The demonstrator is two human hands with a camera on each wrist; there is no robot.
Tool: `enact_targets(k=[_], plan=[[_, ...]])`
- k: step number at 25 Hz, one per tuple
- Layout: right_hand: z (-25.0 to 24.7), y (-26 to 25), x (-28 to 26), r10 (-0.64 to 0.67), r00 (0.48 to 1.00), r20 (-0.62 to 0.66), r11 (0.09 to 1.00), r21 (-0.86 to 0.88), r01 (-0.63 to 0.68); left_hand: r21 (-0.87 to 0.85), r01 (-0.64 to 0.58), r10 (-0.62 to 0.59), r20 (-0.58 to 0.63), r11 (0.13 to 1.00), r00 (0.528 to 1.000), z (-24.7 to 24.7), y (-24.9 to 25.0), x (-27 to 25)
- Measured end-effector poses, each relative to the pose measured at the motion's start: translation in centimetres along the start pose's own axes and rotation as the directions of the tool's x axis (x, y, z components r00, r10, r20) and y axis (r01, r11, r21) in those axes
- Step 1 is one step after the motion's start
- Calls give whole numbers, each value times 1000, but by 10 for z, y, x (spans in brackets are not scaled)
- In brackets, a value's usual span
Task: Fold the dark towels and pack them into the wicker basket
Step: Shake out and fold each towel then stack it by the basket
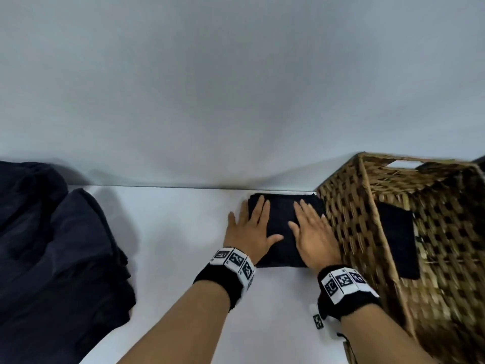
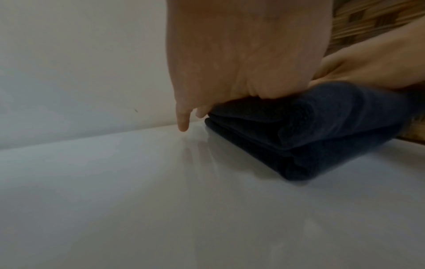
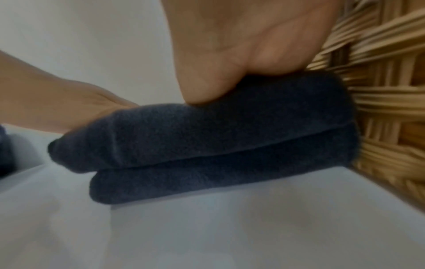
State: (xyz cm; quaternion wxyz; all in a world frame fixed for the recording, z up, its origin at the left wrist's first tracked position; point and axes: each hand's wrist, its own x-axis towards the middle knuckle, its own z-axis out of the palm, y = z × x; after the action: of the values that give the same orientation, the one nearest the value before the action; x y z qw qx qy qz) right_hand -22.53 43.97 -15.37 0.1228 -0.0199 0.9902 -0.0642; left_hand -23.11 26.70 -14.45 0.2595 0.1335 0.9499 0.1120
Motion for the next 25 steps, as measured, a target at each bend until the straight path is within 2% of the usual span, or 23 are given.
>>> enact_targets(k=[2, 3, 5, 6, 7, 9, 10, 11, 12, 13, 16, 18, 20, 21, 22, 24, 25], plan=[[-12, -4, 3, 52, 999, -12, 999, 10, -52, -5, -12, 12, 31, 1000, 999, -11, -2, -3], [-21, -15, 3, 52, 994, -92, 998, 46, -48, -26, -20, 20, 12, 999, 1000, -20, -6, -8], [-34, -60, 3, 8, 961, -275, 965, 255, 65, -18, 50, -52, -102, 999, 993, -37, -27, -29], [-35, -89, -1, -29, 960, -279, 918, 372, 136, 49, 109, -101, -143, 993, 984, -45, -41, -43], [-33, -125, -8, -105, 972, -212, 866, 461, 194, 156, 197, -176, -137, 968, 975, -51, -63, -62], [-16, -197, -26, -275, 960, 46, 801, 563, 202, 369, 350, -363, -36, 861, 931, -62, -110, -103], [-6, -231, -36, -337, 918, 209, 790, 594, 154, 441, 384, -438, 22, 811, 899, -62, -133, -124], [2, -262, -47, -382, 853, 356, 784, 613, 96, 487, 387, -480, 76, 783, 874, -60, -154, -141], [9, -289, -57, -426, 789, 443, 776, 627, 66, 519, 366, -484, 109, 772, 868, -56, -171, -157], [14, -313, -68, -472, 746, 470, 758, 648, 71, 541, 336, -467, 124, 771, 875, -50, -185, -170], [30, -367, -94, -553, 720, 419, 711, 689, 144, 609, 204, -380, 173, 766, 909, -39, -220, -197], [41, -398, -112, -592, 664, 456, 720, 669, 183, 667, 98, -336, 239, 739, 911, -36, -248, -219], [53, -416, -124, -591, 613, 524, 744, 647, 165, 684, -16, -259, 298, 729, 919, -33, -274, -240], [54, -419, -124, -575, 617, 538, 766, 618, 175, 654, -43, -201, 294, 756, 935, -31, -284, -249], [58, -419, -118, -539, 656, 529, 796, 575, 190, 587, -50, -128, 258, 808, 957, -31, -290, -256], [54, -410, -99, -407, 792, 455, 826, 553, 106, 375, -54, 14, 108, 926, 994, -36, -292, -264], [46, -407, -87, -331, 848, 414, 791, 612, 9, 277, -63, 60, 19, 959, 998, -43, -290, -265]])
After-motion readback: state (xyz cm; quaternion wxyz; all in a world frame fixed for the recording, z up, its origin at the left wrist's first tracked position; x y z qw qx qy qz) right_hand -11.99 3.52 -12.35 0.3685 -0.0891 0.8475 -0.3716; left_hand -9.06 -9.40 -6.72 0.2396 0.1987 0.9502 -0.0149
